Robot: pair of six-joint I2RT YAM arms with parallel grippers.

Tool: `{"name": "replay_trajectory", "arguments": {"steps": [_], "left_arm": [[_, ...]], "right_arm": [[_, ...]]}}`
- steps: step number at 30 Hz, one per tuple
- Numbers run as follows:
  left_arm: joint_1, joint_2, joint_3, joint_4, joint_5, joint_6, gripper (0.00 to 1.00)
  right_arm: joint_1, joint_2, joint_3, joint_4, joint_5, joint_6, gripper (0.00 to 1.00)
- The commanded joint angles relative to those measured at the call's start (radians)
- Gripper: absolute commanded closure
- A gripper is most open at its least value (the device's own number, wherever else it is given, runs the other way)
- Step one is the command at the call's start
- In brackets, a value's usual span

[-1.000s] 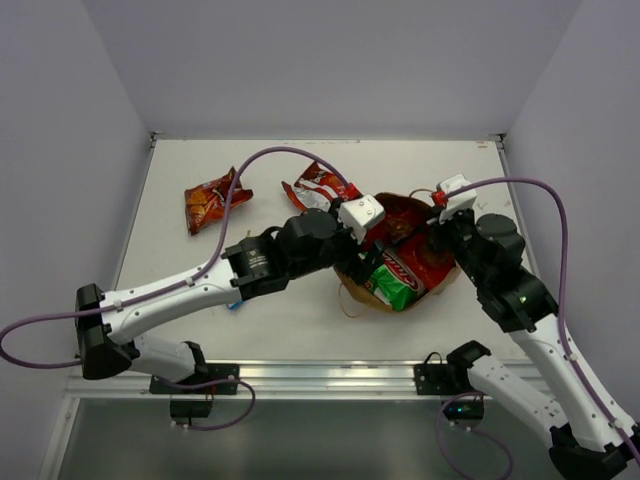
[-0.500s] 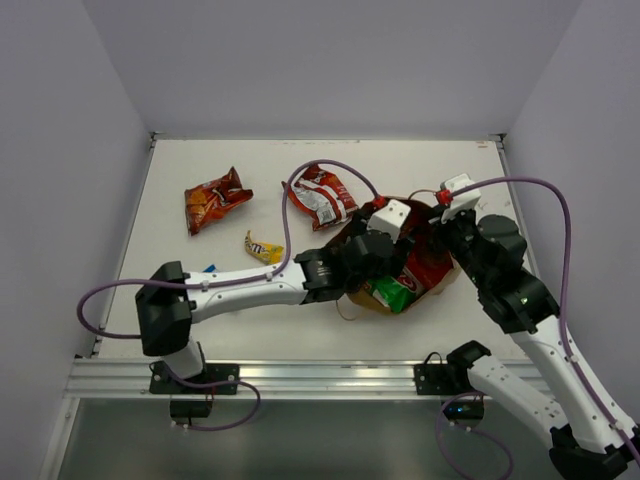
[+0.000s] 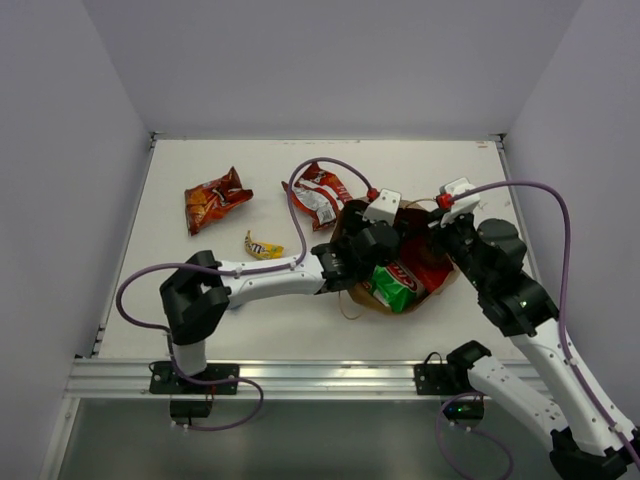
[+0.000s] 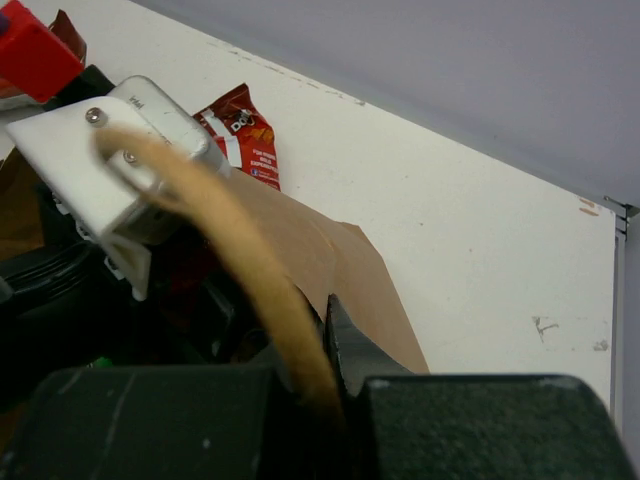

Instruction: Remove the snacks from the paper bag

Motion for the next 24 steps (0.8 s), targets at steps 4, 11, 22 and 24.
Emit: {"name": "replay_trajectory", "arguments": {"steps": [4, 11, 22, 24], "left_arm": [[0.047, 0.062, 0.048, 0.023, -0.008, -0.026, 0.20], [0.047, 0.080, 0.045, 0.034, 0.024, -0.021, 0.83], [0.028, -0.124, -0.015, 0.039, 0.127, 0.046, 1.00], [0.021, -0.188, -0.010, 0.008, 0.147, 0.057, 1.00]], "right_arm": [[0.005, -0.030, -0.001, 0.110, -0.056, 0.029, 1.00], [0.003, -0.035, -0.008, 0.113, -0.059, 0.032, 1.00], [0.005, -0.046, -0.014, 0.113, 0.024, 0.029, 1.00], [0.005, -0.043, -0.018, 0.116, 0.051, 0.032, 1.00]]}}
